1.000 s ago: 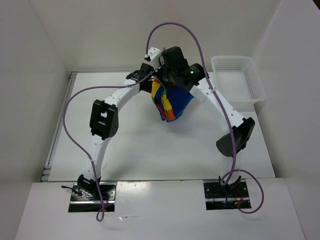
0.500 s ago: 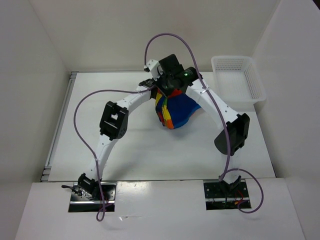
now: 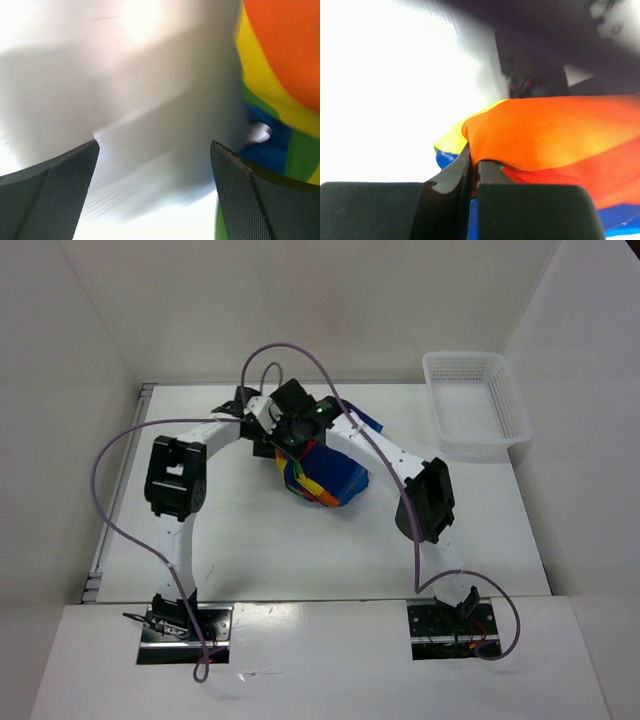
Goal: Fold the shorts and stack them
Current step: Fold the shorts
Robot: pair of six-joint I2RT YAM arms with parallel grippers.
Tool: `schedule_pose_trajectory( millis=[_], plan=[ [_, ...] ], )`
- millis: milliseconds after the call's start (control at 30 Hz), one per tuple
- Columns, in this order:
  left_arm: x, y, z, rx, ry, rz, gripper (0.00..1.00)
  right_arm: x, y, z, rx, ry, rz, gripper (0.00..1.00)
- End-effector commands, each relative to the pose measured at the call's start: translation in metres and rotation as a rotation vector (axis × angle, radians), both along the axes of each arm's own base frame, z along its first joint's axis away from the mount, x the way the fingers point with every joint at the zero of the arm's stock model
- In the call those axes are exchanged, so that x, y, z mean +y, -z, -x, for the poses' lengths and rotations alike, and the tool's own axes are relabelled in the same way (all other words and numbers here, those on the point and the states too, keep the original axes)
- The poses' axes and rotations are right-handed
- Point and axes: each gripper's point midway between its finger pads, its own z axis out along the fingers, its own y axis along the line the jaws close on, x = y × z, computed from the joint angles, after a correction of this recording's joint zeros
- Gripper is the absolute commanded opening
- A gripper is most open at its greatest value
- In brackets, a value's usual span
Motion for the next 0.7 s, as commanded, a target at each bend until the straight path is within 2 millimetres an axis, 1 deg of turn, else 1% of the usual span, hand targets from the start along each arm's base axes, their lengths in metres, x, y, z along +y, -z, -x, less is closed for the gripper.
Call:
schedule_pose_trajectory(
  millis=[0, 33, 67, 100, 133, 167, 200, 233, 267, 300, 333, 367, 400, 433, 467, 500, 533, 567, 600, 633, 667],
  plan=[
    [0.090, 0.019, 0.006, 0.092, -0.197, -0.101, 1.00, 0.024, 0.009, 0.020, 0.011, -0.094, 0.012, 0.00],
    [0.118, 0.016, 0.002, 0.094, -0.258, -0.098, 1.00, 0.030, 0.016, 0.029, 0.026, -0.114, 0.027, 0.00],
    [0.131, 0.007, 0.001, 0.078, -0.287, -0.095, 1.00, 0.033, 0.023, 0.033, 0.028, -0.135, 0.040, 0.00],
    [0.144, 0.004, 0.001, 0.078, -0.313, -0.094, 1.00, 0.035, 0.026, 0.038, 0.028, -0.152, 0.050, 0.00],
    [0.154, 0.003, 0.002, 0.073, -0.322, -0.090, 1.00, 0.043, 0.032, 0.046, 0.036, -0.174, 0.059, 0.00],
    [0.170, 0.002, 0.005, 0.070, -0.337, -0.099, 1.00, 0.046, 0.039, 0.050, 0.045, -0.183, 0.068, 0.00],
    [0.175, 0.003, 0.008, 0.078, -0.336, -0.105, 1.00, 0.049, 0.039, 0.055, 0.044, -0.194, 0.068, 0.00],
    [0.175, 0.002, 0.012, 0.081, -0.326, -0.111, 1.00, 0.055, 0.044, 0.062, 0.051, -0.212, 0.076, 0.00],
    [0.178, 0.003, 0.015, 0.089, -0.321, -0.106, 1.00, 0.055, 0.050, 0.062, 0.059, -0.213, 0.085, 0.13],
    [0.176, 0.005, 0.018, 0.095, -0.307, -0.099, 1.00, 0.060, 0.050, 0.068, 0.059, -0.226, 0.086, 0.26],
    [0.175, 0.005, 0.021, 0.102, -0.291, -0.096, 1.00, 0.063, 0.055, 0.073, 0.070, -0.228, 0.090, 0.44],
    [0.179, 0.005, 0.021, 0.102, -0.300, -0.095, 1.00, 0.066, 0.056, 0.081, 0.075, -0.243, 0.098, 0.58],
    [0.177, 0.008, 0.025, 0.107, -0.285, -0.091, 1.00, 0.072, 0.051, 0.086, 0.076, -0.263, 0.077, 0.70],
    [0.177, 0.003, 0.024, 0.094, -0.285, -0.090, 1.00, 0.076, 0.045, 0.086, 0.081, -0.253, 0.054, 0.73],
    [0.177, 0.003, 0.024, 0.094, -0.285, -0.090, 1.00, 0.086, 0.035, 0.092, 0.077, -0.265, 0.024, 0.76],
    [0.178, -0.003, 0.023, 0.074, -0.277, -0.094, 1.00, 0.095, 0.018, 0.102, 0.081, -0.291, -0.024, 0.77],
    [0.179, -0.013, 0.020, 0.049, -0.270, -0.098, 1.00, 0.099, 0.004, 0.105, 0.088, -0.279, -0.064, 0.79],
    [0.179, -0.018, 0.020, 0.038, -0.270, -0.098, 1.00, 0.106, -0.018, 0.110, 0.073, -0.291, -0.115, 0.79],
    [0.175, -0.028, 0.019, -0.003, -0.240, -0.109, 1.00, 0.107, -0.047, 0.116, 0.063, -0.305, -0.175, 0.79],
    [0.176, -0.037, 0.015, -0.035, -0.231, -0.114, 1.00, 0.107, -0.066, 0.118, 0.055, -0.284, -0.217, 0.79],
    [0.169, -0.043, 0.018, -0.049, -0.202, -0.121, 1.00, 0.105, -0.079, 0.120, 0.046, -0.274, -0.245, 0.79]
  ],
)
